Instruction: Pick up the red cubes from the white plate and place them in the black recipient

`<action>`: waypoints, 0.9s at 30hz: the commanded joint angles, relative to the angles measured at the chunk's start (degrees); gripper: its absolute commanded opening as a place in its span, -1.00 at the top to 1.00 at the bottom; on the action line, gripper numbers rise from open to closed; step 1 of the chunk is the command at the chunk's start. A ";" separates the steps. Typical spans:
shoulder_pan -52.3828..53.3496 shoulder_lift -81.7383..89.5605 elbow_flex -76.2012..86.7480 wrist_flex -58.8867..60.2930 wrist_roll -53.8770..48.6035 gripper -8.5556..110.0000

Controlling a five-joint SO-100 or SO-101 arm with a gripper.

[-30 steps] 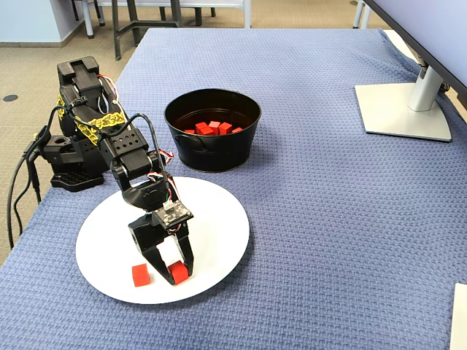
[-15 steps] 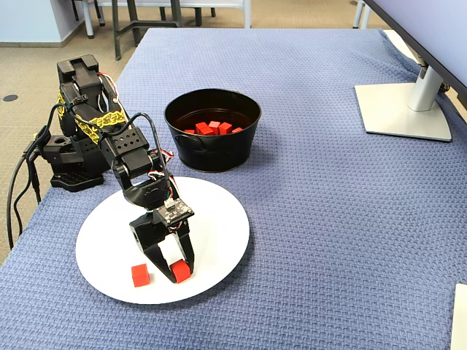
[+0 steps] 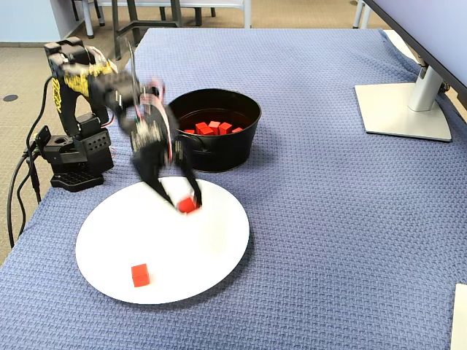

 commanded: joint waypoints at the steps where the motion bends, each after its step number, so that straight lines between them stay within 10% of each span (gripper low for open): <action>1: -8.61 15.21 -5.45 14.41 20.65 0.86; 13: -55.37 36.12 12.04 22.41 63.28 0.86; 17: -62.75 30.41 11.25 22.59 54.23 0.24; 27: -19.60 28.83 6.33 18.37 4.57 0.33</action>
